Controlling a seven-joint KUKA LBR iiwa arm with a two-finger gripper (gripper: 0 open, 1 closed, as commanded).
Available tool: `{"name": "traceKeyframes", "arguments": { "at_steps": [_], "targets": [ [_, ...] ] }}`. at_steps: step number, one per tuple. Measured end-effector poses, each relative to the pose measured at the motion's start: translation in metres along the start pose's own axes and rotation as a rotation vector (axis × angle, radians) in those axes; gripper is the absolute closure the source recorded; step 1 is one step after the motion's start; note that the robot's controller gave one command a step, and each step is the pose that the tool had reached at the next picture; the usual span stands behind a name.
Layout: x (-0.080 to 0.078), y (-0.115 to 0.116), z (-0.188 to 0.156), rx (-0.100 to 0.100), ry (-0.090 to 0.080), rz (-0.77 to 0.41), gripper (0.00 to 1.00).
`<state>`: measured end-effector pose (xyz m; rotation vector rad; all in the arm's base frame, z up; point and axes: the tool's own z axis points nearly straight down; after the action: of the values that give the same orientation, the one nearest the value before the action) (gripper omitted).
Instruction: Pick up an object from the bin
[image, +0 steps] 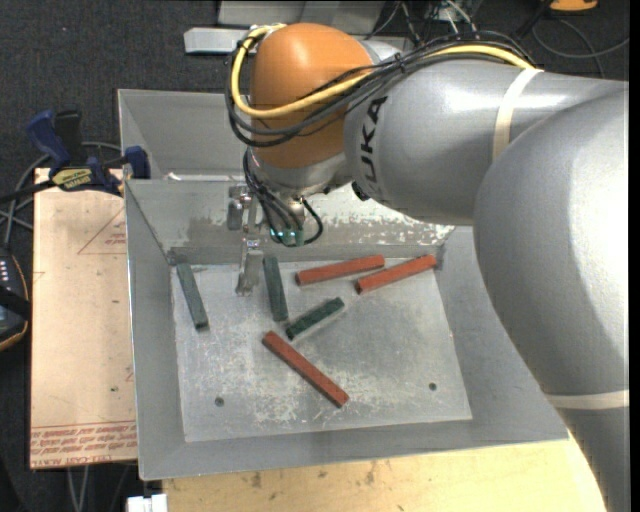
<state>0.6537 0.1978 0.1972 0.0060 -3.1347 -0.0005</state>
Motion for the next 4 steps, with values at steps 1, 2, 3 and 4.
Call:
{"name": "traceKeyframes", "arguments": {
  "at_steps": [1, 2, 3, 4],
  "targets": [
    [0.042, -0.059, 0.078, 0.003, 0.003, -0.037, 0.0],
    [0.063, -0.084, 0.127, -0.004, -0.012, -0.054, 0.0],
    [0.03, -0.144, 0.125, 0.0, -0.017, 0.009, 0.0],
    [-0.004, -0.151, 0.126, -0.001, -0.009, 0.0, 0.0]
  ]
}}
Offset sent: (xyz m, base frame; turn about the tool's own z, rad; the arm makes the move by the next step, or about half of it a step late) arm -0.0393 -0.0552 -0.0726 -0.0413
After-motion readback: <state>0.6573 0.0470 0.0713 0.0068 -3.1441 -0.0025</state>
